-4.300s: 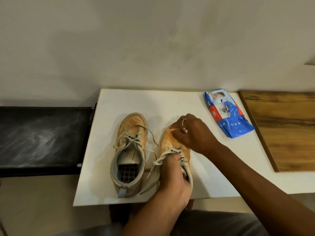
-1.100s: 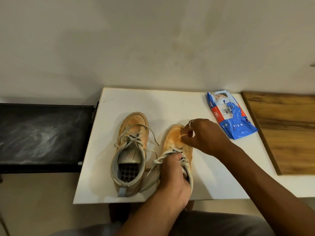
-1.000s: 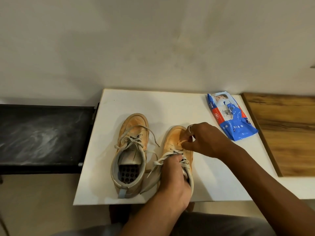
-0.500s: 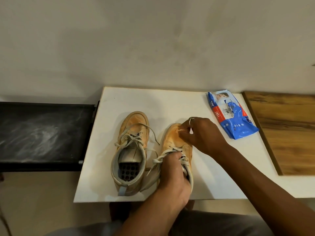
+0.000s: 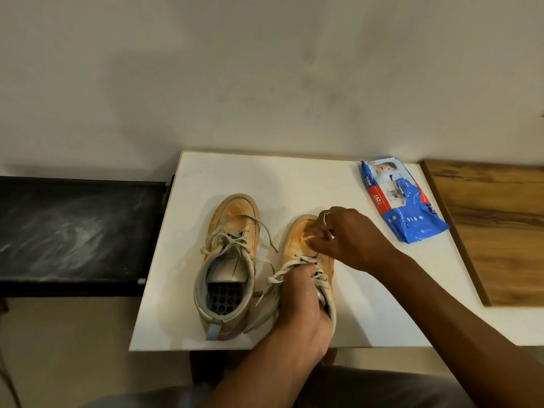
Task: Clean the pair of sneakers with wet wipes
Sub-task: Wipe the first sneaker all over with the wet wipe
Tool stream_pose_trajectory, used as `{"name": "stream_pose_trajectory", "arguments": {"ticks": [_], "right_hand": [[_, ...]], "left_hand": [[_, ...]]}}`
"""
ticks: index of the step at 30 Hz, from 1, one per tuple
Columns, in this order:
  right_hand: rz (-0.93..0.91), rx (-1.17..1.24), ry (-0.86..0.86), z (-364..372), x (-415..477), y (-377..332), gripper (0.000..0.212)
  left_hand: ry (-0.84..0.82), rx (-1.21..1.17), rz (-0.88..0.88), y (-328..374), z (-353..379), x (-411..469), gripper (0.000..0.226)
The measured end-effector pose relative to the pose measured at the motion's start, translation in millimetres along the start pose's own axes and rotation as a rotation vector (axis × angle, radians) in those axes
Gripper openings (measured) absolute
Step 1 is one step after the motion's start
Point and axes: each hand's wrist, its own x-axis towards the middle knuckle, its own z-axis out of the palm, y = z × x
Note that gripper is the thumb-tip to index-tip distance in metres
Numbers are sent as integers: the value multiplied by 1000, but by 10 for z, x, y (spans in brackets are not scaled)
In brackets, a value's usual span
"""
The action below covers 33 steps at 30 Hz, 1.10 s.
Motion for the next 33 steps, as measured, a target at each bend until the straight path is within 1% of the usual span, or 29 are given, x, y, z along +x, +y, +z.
{"name": "stream_pose_trajectory", "arguments": {"ticks": [2,3,4,5,7,9,10,12,14,15,18,19,21,23,27,28,31,32,33], "right_hand": [[38,-52,122,2,24,31,31],[19,-53,180,24,33,17,30],[-12,-40,195,49,37,-18,29],[-53,-7,171,77,39,-50,29],[-112,60,55,98,35,-99,31],[-106,43,-12,60,50,-79,37],[-82,14,-8,42,59,-47,38],[-42,-55,86,28,66,5,34],[-54,-86,168,48,71,1,35],[-76,-62,152,66,67,-24,39],[-133,13,21,98,33,-92,48],[-124,9,26,87,44,-81,46],[-52,-13,113,51,92,-28,35],[-16,-24,164,34,120,-4,32],[-125,45,5,101,20,-119,41],[-116,29,7,93,19,-139,42],[-20,-19,142,22,87,-78,32],[-16,-13,156,13,96,-67,30],[-30,9,134,19,90,-66,30]], "left_hand": [[-1,-2,1,-6,4,7,23],[4,-5,0,-8,4,12,23],[10,-6,3,-8,5,16,23],[15,-7,8,-7,7,19,23],[9,0,19,-11,5,28,22],[4,-2,20,-19,-5,29,22],[11,-2,20,-22,-3,33,22],[18,4,13,-19,9,27,24],[25,5,15,-19,14,26,24],[29,6,20,-17,11,28,24],[23,21,19,-13,-3,12,20],[24,22,17,-16,-5,8,19],[35,19,19,-14,-3,-4,18],[50,27,26,-12,0,-14,18],[23,48,24,-1,-1,-23,16],[21,53,20,-3,-1,-24,17],[37,49,18,-17,-4,-1,22],[41,50,17,-20,-4,3,24],[41,50,15,-17,-5,4,24]]}}
